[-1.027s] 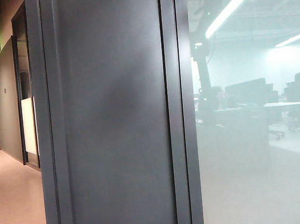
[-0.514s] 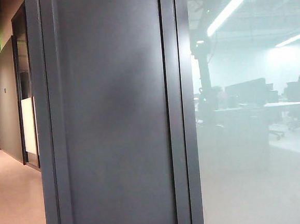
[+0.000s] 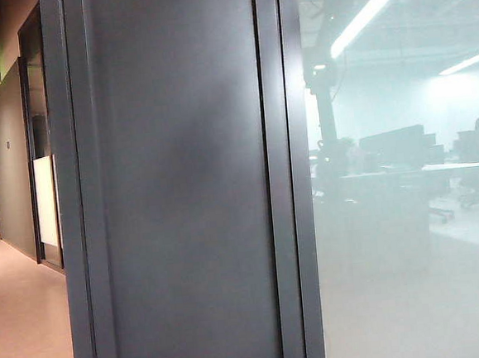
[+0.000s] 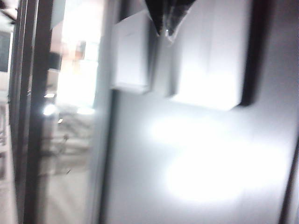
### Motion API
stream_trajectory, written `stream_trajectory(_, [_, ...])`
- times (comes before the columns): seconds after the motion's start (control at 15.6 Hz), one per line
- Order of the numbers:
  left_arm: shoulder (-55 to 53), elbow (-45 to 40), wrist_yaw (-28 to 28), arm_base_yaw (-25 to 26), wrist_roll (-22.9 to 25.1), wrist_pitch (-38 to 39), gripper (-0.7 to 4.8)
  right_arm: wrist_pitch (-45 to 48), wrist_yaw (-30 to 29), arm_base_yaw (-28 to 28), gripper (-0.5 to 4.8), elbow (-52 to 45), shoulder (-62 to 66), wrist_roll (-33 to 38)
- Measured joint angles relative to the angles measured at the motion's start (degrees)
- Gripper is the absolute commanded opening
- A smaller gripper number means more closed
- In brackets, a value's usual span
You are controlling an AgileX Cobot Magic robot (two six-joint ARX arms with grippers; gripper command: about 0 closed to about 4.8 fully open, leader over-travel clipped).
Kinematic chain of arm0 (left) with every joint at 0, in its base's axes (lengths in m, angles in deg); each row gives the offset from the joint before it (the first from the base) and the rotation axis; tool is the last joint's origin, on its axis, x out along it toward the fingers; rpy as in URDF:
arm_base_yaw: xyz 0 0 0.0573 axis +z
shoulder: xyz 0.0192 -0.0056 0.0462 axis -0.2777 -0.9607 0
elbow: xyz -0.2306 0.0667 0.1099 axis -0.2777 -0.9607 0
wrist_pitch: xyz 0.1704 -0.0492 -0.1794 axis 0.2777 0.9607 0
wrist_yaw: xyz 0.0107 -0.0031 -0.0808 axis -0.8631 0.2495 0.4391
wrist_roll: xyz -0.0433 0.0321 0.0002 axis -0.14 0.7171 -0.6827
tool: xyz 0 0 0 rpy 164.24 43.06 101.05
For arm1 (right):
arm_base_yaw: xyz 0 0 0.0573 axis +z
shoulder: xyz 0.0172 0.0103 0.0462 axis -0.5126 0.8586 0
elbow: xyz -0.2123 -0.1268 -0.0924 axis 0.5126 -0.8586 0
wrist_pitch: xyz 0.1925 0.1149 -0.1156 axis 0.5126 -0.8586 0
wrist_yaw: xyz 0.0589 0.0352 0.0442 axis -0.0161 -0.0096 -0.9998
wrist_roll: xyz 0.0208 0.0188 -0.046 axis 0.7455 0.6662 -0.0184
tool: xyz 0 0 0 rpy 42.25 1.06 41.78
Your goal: Raise the arm to find the leftmost switch on the wall and turn on the lights.
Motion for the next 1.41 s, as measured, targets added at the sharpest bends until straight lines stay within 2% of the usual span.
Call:
stream_trajectory(0.26, [-2.1, 0.9, -0.2, 0.0, 0.3, 3.5, -0.06, 0.0, 0.0, 0.0, -0.01, 0.0, 0.0, 0.0])
stream_trajectory(0.51, [-2.0, 0.9, -1.7, 0.0, 2.9, 6.8, -0.06, 0.0, 0.0, 0.0, -0.01, 0.0, 0.0, 0.0])
stream_trajectory(1.41, [-3.4, 1.0, -3.0, -0.1, 6.4, 7.8, -0.05, -0.5, -0.1, 0.0, -0.01, 0.0, 0.0, 0.9])
